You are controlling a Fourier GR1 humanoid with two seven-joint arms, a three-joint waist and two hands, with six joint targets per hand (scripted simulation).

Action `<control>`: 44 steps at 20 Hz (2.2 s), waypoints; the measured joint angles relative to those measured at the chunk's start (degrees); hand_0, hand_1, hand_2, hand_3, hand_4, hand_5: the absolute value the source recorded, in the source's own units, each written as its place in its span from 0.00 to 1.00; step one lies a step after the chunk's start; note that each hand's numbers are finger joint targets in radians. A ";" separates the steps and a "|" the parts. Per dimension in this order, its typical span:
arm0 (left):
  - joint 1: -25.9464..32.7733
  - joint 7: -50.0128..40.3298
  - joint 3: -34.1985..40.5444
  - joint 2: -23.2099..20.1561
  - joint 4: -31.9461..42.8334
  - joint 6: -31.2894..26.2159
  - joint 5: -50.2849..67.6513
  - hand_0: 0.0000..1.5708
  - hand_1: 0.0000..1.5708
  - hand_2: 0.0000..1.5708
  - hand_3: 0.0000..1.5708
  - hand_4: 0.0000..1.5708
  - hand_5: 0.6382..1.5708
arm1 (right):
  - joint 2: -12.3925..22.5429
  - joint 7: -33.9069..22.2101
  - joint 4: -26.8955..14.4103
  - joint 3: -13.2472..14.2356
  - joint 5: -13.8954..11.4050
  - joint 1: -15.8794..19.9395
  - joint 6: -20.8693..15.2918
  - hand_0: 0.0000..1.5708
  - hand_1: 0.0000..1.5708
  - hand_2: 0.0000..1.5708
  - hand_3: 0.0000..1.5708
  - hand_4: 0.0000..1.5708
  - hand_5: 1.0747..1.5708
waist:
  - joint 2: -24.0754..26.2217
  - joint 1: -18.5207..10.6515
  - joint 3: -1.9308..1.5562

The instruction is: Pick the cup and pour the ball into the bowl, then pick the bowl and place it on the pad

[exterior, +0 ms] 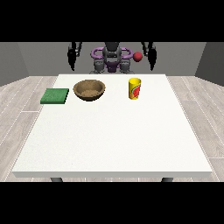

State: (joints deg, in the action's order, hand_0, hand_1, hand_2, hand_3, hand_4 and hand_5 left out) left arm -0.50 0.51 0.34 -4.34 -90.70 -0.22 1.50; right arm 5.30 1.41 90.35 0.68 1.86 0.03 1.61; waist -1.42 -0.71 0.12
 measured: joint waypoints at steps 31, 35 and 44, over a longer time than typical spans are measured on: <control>-10.86 -4.23 -4.04 0.88 -8.41 9.17 -0.25 0.00 0.00 0.00 0.00 0.00 0.90 | 3.97 -0.75 4.51 9.83 7.97 7.48 2.68 0.00 0.00 0.00 0.00 0.11 1.00 | -5.26 2.55 -0.10; -13.94 1.99 0.07 -0.88 -1.77 7.30 0.75 0.00 0.00 0.00 0.00 0.00 0.90 | 4.72 2.50 1.47 10.95 8.08 9.54 3.58 0.00 0.00 0.00 0.00 0.11 1.00 | -8.27 3.14 -0.11; -14.97 19.88 3.70 0.62 17.40 6.26 0.03 0.00 0.00 0.00 0.00 0.00 0.89 | 6.76 3.01 -0.88 12.42 9.03 12.86 4.82 0.00 0.00 0.00 0.00 0.11 1.00 | -9.33 4.46 -0.09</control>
State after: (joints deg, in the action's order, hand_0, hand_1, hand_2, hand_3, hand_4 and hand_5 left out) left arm -15.47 20.38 4.04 -3.72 -73.30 6.04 1.53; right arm 12.06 4.42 89.48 13.10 10.89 12.89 6.43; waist -10.74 3.75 0.03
